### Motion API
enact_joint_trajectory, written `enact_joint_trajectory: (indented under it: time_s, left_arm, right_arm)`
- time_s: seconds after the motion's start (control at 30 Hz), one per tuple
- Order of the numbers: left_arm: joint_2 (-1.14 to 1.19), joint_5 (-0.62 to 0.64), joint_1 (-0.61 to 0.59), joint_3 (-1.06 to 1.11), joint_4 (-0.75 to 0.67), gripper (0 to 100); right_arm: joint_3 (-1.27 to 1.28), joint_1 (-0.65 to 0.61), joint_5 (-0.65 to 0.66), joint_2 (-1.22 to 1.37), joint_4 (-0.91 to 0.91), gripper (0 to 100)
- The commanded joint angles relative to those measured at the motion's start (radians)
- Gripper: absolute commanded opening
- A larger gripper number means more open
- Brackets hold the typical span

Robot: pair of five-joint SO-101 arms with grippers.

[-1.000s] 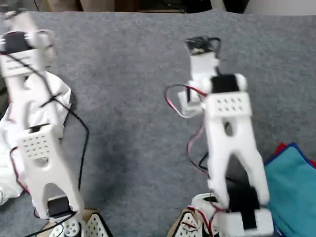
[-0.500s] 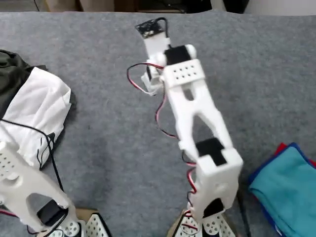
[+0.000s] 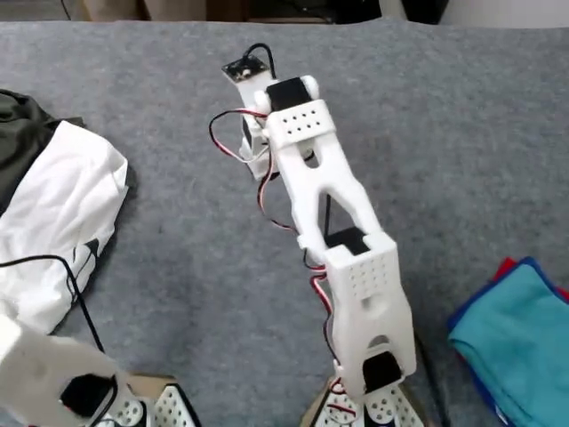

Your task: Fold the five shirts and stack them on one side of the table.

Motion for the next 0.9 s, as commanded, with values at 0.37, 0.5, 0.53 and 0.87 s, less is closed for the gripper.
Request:
enact_joint_trajectory:
  time_s: [0.37,0.5,0.53,0.87]
  left_arm:
    - [-0.091,-0.186,-0.043,0.370,-0.374,17]
    - [-0.101,-0.152,0.008,0.539,-0.488,15]
    - [-0.102,-0.138,0.009,0.554,-0.494,11]
    - [-0.154,-0.120,0.081,0.354,-0.245,2]
  right_arm:
    - [-0.053,0.025,0.003,-0.007,0.006,0.5]
    - [-0.059,0.041,0.003,-0.008,0.006,0.5]
    - [-0.059,0.045,0.003,-0.008,0.006,0.5]
    - [-0.059,0.159,0.008,-0.079,0.037,0.5]
